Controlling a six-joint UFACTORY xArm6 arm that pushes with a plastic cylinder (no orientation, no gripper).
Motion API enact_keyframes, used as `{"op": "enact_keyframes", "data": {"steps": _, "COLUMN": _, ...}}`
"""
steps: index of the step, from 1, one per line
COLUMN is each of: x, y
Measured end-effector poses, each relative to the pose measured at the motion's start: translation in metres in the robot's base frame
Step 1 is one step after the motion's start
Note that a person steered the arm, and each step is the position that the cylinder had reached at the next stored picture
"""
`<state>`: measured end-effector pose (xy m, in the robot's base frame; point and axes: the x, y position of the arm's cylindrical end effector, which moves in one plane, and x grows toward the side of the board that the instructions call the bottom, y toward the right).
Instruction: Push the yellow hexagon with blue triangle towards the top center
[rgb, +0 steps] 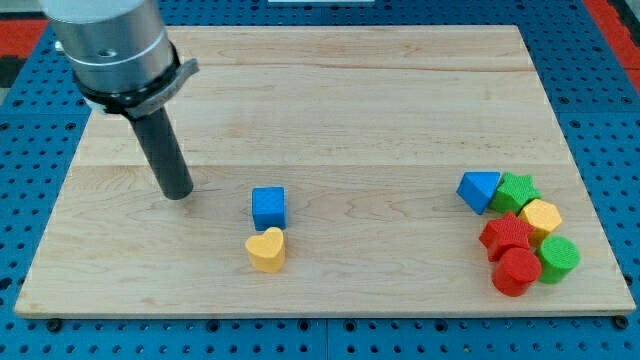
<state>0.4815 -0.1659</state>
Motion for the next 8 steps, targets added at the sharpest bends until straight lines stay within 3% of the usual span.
{"op": "enact_keyframes", "data": {"steps": 1, "x": -0.033, "y": -0.016}}
{"op": "enact_keyframes", "data": {"steps": 2, "x": -0.050, "y": 0.017}}
{"op": "enact_keyframes", "data": {"steps": 4, "x": -0.109, "y": 0.168}}
{"op": "enact_keyframes", "data": {"steps": 7, "x": -0.069, "y": 0.461}}
{"op": "enact_keyframes", "data": {"steps": 8, "x": -0.023, "y": 0.499}}
